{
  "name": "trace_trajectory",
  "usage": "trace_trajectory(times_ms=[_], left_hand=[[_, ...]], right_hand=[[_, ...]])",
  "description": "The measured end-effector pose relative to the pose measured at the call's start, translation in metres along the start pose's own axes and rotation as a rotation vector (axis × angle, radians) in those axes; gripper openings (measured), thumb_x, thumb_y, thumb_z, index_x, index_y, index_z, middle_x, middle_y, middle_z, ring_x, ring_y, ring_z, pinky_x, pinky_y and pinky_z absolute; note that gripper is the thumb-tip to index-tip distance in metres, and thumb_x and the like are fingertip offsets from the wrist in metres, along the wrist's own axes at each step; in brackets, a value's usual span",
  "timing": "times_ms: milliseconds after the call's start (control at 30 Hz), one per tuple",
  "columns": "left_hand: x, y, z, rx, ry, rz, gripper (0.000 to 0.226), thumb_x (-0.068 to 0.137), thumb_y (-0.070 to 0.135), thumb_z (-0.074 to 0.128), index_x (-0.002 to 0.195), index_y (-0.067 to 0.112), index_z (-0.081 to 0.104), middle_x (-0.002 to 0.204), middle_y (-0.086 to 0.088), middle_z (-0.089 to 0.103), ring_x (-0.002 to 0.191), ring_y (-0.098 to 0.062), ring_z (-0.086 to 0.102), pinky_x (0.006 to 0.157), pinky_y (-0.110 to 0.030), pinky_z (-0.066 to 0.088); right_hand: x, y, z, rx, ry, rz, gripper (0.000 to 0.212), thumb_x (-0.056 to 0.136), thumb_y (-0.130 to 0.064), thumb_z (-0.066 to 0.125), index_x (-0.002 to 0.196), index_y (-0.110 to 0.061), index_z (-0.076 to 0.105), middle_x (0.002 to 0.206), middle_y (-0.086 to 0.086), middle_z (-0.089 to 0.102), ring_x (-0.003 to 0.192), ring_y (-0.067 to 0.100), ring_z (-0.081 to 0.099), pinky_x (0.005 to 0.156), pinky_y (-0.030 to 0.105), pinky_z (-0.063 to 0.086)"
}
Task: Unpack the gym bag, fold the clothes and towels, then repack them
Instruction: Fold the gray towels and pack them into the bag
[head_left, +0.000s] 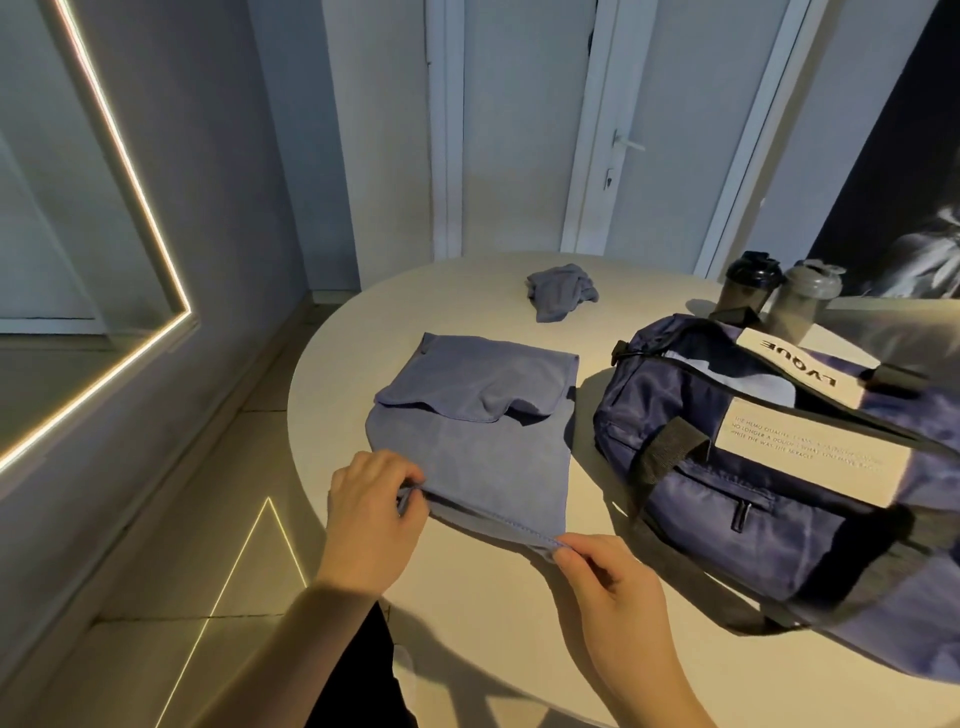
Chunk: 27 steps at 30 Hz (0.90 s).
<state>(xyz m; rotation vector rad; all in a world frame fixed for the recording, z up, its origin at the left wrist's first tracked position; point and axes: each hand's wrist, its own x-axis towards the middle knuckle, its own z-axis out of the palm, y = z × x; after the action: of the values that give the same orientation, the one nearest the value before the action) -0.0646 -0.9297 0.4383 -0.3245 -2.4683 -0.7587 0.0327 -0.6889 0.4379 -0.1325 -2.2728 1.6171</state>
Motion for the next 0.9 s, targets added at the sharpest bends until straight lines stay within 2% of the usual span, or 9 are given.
trace_trajectory(times_ms=[100, 267, 367, 500, 600, 667, 733, 800, 900], left_hand=[[0.000, -0.006, -0.006, -0.062, -0.031, -0.043, 0.019, 0.086, 0.018, 0.076, 0.078, 0.027, 0.062, 0.078, 0.017, 0.058, 0.077, -0.010, 0.050, 0.074, -0.032, 0.040], [-0.003, -0.014, -0.016, -0.240, -0.021, -0.249, 0.019, 0.098, 0.025, 0.064, 0.079, 0.022, 0.059, 0.082, 0.009, 0.058, 0.082, -0.012, 0.054, 0.070, -0.024, 0.041], [-0.001, -0.007, -0.025, -0.294, -0.102, -0.364, 0.021, 0.104, 0.032, 0.050, 0.086, 0.022, 0.054, 0.079, 0.006, 0.063, 0.073, -0.010, 0.059, 0.064, -0.028, 0.044], [0.001, -0.004, -0.036, -0.293, -0.166, -0.414, 0.022, 0.107, 0.039, 0.040, 0.092, 0.024, 0.048, 0.062, -0.003, 0.063, 0.053, -0.010, 0.056, 0.060, -0.034, 0.047], [0.000, -0.013, -0.041, -0.337, -0.172, -0.345, 0.014, 0.103, 0.038, 0.051, 0.095, 0.027, 0.053, 0.074, 0.004, 0.068, 0.067, -0.008, 0.063, 0.069, -0.032, 0.053], [-0.001, -0.022, -0.046, -0.326, -0.186, -0.207, 0.004, 0.099, 0.035, 0.060, 0.101, 0.032, 0.058, 0.091, 0.012, 0.066, 0.085, -0.011, 0.064, 0.075, -0.023, 0.051], [-0.001, -0.038, -0.051, -0.251, -0.219, -0.033, 0.013, 0.096, 0.028, 0.066, 0.106, 0.033, 0.061, 0.102, 0.017, 0.061, 0.095, -0.011, 0.062, 0.079, -0.017, 0.048], [0.000, -0.058, -0.054, -0.111, -0.234, 0.072, 0.018, 0.092, 0.017, 0.067, 0.104, 0.030, 0.066, 0.105, 0.021, 0.057, 0.099, -0.007, 0.060, 0.082, -0.021, 0.049], [0.001, -0.082, -0.058, -0.020, -0.224, 0.061, 0.026, 0.087, 0.008, 0.072, 0.091, 0.033, 0.068, 0.096, 0.021, 0.057, 0.095, -0.003, 0.055, 0.079, -0.024, 0.048]], right_hand=[[0.001, -0.001, -0.001, -0.027, -0.020, 0.031, 0.026, 0.093, -0.015, 0.069, 0.090, -0.041, 0.077, 0.092, -0.022, 0.070, 0.095, 0.006, 0.063, 0.077, 0.010, 0.044], [0.003, -0.001, 0.000, -0.005, -0.017, 0.061, 0.026, 0.093, -0.013, 0.070, 0.090, -0.037, 0.077, 0.092, -0.024, 0.070, 0.094, 0.004, 0.062, 0.076, 0.008, 0.044], [0.003, 0.000, 0.000, -0.019, -0.022, 0.057, 0.026, 0.092, -0.012, 0.070, 0.090, -0.036, 0.077, 0.092, -0.023, 0.070, 0.095, 0.004, 0.062, 0.077, 0.009, 0.044], [0.003, 0.003, 0.001, -0.067, -0.033, 0.027, 0.031, 0.095, -0.008, 0.067, 0.094, -0.038, 0.077, 0.092, -0.019, 0.071, 0.096, 0.002, 0.061, 0.079, 0.007, 0.042], [0.003, 0.006, 0.002, -0.065, -0.019, 0.041, 0.030, 0.095, -0.009, 0.067, 0.095, -0.037, 0.076, 0.093, -0.020, 0.071, 0.097, 0.001, 0.062, 0.080, 0.007, 0.044], [0.003, 0.005, 0.002, -0.040, 0.000, 0.072, 0.027, 0.095, -0.011, 0.068, 0.096, -0.036, 0.076, 0.095, -0.019, 0.072, 0.096, 0.000, 0.062, 0.080, 0.008, 0.046], [0.003, 0.005, 0.000, -0.028, 0.010, 0.098, 0.024, 0.095, -0.012, 0.068, 0.098, -0.033, 0.076, 0.097, -0.017, 0.073, 0.096, -0.001, 0.062, 0.078, 0.006, 0.046], [0.003, 0.003, -0.001, -0.021, 0.015, 0.113, 0.022, 0.095, -0.012, 0.067, 0.097, -0.032, 0.076, 0.093, -0.018, 0.073, 0.096, -0.002, 0.061, 0.076, 0.006, 0.046], [0.003, 0.001, 0.001, -0.025, 0.013, 0.140, 0.020, 0.095, -0.014, 0.066, 0.095, -0.031, 0.076, 0.091, -0.017, 0.072, 0.093, 0.005, 0.063, 0.071, 0.010, 0.049]])
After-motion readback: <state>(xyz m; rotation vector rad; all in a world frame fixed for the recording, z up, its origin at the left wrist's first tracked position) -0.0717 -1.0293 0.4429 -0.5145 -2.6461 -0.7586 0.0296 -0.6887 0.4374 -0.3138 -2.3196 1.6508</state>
